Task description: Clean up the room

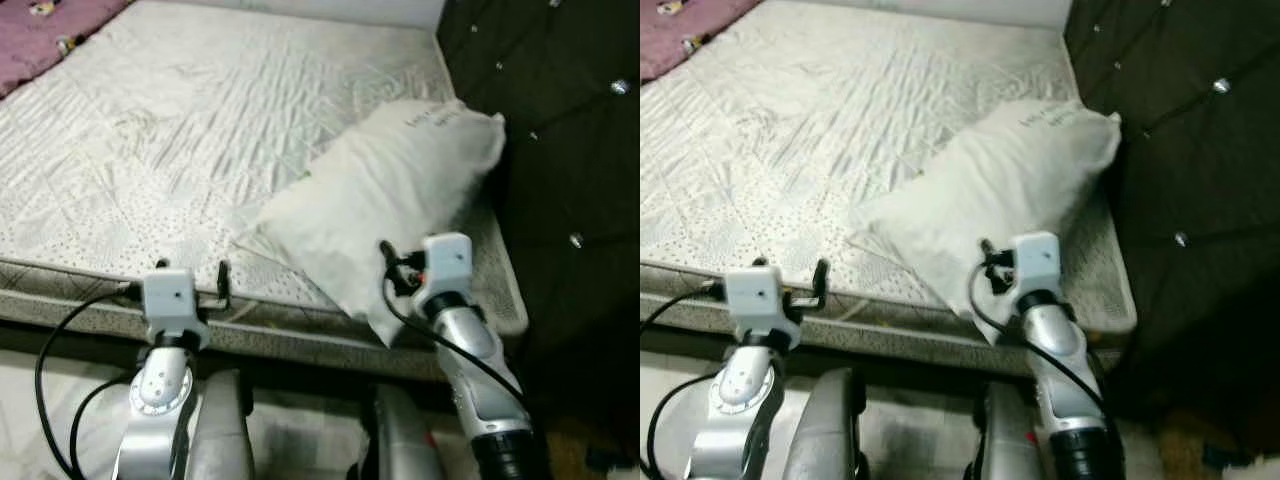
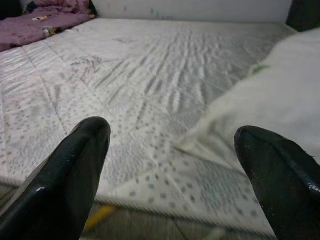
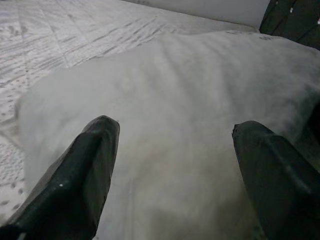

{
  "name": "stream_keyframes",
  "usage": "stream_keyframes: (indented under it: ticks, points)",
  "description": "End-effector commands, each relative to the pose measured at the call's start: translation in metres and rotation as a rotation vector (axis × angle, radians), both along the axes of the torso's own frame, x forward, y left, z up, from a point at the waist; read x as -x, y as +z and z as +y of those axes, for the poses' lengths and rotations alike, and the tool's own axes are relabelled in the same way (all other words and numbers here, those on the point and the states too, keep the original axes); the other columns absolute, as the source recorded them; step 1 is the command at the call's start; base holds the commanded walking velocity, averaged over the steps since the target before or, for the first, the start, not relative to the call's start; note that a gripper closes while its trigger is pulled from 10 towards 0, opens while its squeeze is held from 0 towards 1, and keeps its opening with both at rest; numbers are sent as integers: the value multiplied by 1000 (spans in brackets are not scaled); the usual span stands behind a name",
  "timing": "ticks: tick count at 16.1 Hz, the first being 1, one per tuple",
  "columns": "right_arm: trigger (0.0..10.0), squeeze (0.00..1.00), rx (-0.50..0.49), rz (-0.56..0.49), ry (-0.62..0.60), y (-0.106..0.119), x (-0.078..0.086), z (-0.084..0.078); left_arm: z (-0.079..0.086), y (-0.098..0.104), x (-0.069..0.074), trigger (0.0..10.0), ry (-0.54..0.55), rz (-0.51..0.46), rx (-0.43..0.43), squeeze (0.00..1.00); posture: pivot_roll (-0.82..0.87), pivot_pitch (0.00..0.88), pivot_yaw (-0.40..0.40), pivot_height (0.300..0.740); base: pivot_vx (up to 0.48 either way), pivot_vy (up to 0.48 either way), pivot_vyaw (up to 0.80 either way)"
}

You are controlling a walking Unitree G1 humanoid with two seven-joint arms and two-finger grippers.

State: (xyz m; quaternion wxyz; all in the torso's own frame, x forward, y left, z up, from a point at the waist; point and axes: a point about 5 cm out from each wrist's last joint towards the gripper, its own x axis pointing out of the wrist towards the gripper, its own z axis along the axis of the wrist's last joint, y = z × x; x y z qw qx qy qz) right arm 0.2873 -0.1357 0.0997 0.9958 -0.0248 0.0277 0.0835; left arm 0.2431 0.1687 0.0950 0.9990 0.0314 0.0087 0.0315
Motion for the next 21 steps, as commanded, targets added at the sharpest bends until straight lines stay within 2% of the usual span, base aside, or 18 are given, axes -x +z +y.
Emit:
stream_keyframes:
  ticks: [1, 4, 6, 9, 11, 13, 14, 16, 17, 20, 21]
  points:
    - [10000, 0, -17, -10, 26, 4, -1, 10, 9, -3, 2, 10000, 30, 24, -9, 0, 83, 59, -62, 552, 0, 0, 0]
    - [10000, 0, -17, -10, 26, 4, -2, 10, 8, -5, 0, 10000, 15, 35, -6, 0, 83, 58, -63, 547, 0, 0, 0]
    - [10000, 0, -22, -11, 24, 4, -2, 10, 7, -6, 0, 10000, 9, 47, -3, 0, 83, 58, -63, 524, 0, 0, 0]
    - [10000, 0, -23, -1, 17, 10, -2, 5, 6, -9, -2, 10000, -11, 109, -17, 0, 86, 62, -62, 514, 0, 0, 0]
    - [10000, 0, -26, 53, 14, 7, 6, -2, 4, -11, 2, 10000, -26, 133, -11, 0, 82, 70, -61, 514, 0, 0, 0]
    - [10000, 0, 4, 148, 38, -4, 17, -7, 5, -13, 7, 10000, -21, 149, -5, 0, 85, 70, -61, 514, 0, 0, 0]
    - [10000, 0, -5, 160, 41, -4, 17, -6, 7, -14, 7, 10000, -12, 154, -1, 0, 86, 71, -59, 514, 0, 0, 0]
    - [10000, 0, -3, 245, 68, -9, 13, -2, 8, -13, 6, 10000, -12, 160, -5, 0, 89, 70, -58, 514, 0, 0, 0]
    - [10000, 0, -40, 276, 74, -10, 10, 2, 8, -13, 6, 10000, -13, 166, -7, 0, 90, 70, -57, 514, 0, 0, 0]
    - [10000, 0, -38, 325, 179, -6, 1, 24, 11, -15, 10, 10000, -3, 189, 2, 0, 101, 71, -54, 514, 0, 0, 0]
    - [8196, 0, -76, 337, 197, -4, -4, 31, 11, -15, 10, 10000, -2, 190, 3, 0, 106, 69, -53, 514, 0, 0, 0]
